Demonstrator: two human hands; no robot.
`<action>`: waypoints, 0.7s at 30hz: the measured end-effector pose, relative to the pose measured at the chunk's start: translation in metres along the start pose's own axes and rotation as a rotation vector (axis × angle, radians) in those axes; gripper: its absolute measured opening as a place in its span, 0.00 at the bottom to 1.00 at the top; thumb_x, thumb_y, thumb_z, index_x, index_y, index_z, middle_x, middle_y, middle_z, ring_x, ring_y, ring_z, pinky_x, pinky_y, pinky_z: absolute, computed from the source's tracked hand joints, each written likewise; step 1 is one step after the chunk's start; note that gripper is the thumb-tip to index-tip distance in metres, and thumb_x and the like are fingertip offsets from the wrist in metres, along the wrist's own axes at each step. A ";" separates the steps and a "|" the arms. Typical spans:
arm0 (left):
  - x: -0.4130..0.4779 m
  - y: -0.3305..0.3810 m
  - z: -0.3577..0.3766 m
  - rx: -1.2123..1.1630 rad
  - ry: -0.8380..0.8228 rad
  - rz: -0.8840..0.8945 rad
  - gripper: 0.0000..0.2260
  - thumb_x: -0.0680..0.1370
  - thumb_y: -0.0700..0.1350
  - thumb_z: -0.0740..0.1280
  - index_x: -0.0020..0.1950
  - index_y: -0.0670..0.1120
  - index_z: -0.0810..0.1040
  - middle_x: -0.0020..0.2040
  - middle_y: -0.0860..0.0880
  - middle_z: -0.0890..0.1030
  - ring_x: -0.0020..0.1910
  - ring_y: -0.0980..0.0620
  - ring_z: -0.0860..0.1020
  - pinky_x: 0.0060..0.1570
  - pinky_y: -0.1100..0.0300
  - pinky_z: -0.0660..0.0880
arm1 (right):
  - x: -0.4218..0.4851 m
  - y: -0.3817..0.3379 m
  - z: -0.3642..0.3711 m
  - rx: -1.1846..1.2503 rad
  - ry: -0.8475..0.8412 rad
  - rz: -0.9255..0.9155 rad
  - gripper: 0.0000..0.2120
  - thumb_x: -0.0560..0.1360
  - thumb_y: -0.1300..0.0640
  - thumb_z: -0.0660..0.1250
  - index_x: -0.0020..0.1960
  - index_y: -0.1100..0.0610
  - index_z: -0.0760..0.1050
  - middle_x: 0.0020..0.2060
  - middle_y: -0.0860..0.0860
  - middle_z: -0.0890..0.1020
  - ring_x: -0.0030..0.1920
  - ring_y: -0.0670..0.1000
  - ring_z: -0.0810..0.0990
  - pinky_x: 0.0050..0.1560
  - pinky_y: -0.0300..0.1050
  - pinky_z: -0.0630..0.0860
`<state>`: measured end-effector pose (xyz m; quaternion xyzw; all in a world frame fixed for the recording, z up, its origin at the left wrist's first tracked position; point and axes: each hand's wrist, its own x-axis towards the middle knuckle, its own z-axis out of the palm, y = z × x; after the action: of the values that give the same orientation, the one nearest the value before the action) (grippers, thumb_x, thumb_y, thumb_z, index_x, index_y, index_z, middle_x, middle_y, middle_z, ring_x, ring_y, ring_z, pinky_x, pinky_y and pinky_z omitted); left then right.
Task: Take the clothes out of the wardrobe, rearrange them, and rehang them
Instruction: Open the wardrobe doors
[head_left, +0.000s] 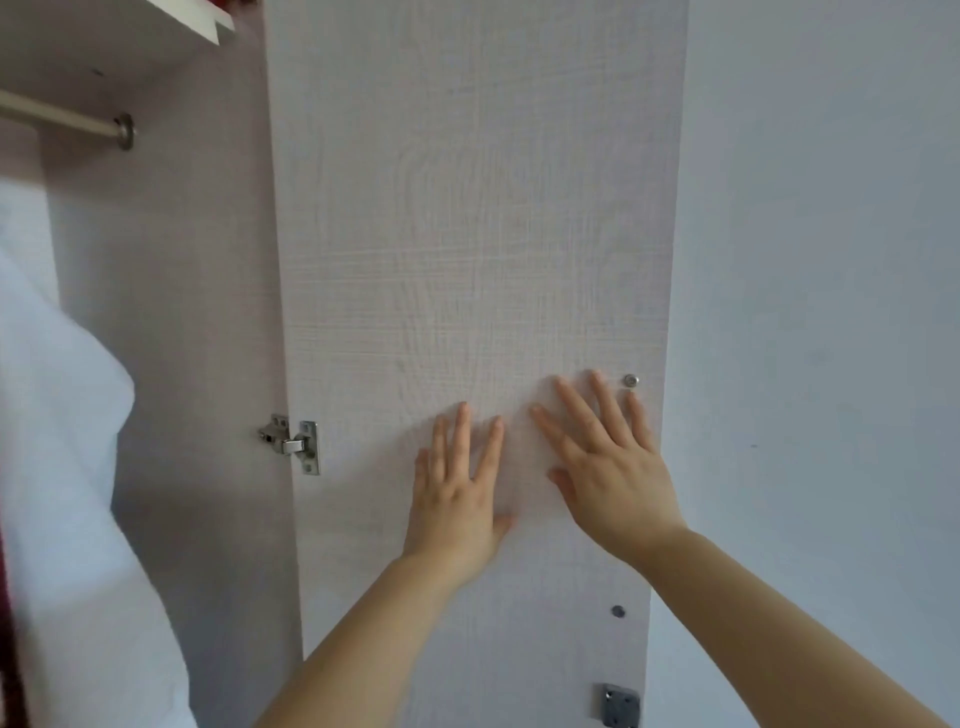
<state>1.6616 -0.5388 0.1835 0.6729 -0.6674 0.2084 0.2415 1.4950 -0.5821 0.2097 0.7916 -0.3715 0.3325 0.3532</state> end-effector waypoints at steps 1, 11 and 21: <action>0.003 -0.003 0.008 0.002 0.021 0.010 0.45 0.76 0.57 0.62 0.66 0.55 0.22 0.66 0.48 0.19 0.71 0.42 0.29 0.73 0.44 0.42 | 0.000 0.002 0.006 0.004 0.033 -0.003 0.27 0.74 0.48 0.60 0.72 0.50 0.64 0.74 0.52 0.61 0.74 0.58 0.52 0.72 0.58 0.48; 0.009 -0.023 0.034 0.025 0.309 0.092 0.49 0.62 0.62 0.73 0.75 0.54 0.49 0.75 0.44 0.51 0.73 0.41 0.51 0.66 0.39 0.59 | 0.005 -0.015 0.023 0.107 0.262 0.056 0.22 0.72 0.54 0.63 0.66 0.51 0.72 0.70 0.56 0.68 0.72 0.62 0.57 0.72 0.60 0.48; -0.072 -0.075 -0.002 0.127 0.227 -0.270 0.26 0.75 0.52 0.64 0.72 0.50 0.62 0.72 0.45 0.64 0.69 0.45 0.63 0.67 0.50 0.62 | 0.011 -0.101 0.038 0.568 0.252 -0.199 0.19 0.69 0.58 0.57 0.56 0.58 0.78 0.57 0.57 0.78 0.62 0.59 0.69 0.69 0.59 0.57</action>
<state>1.7350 -0.4806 0.1386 0.7422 -0.5252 0.2903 0.2982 1.5939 -0.5682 0.1664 0.8437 -0.1380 0.4819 0.1920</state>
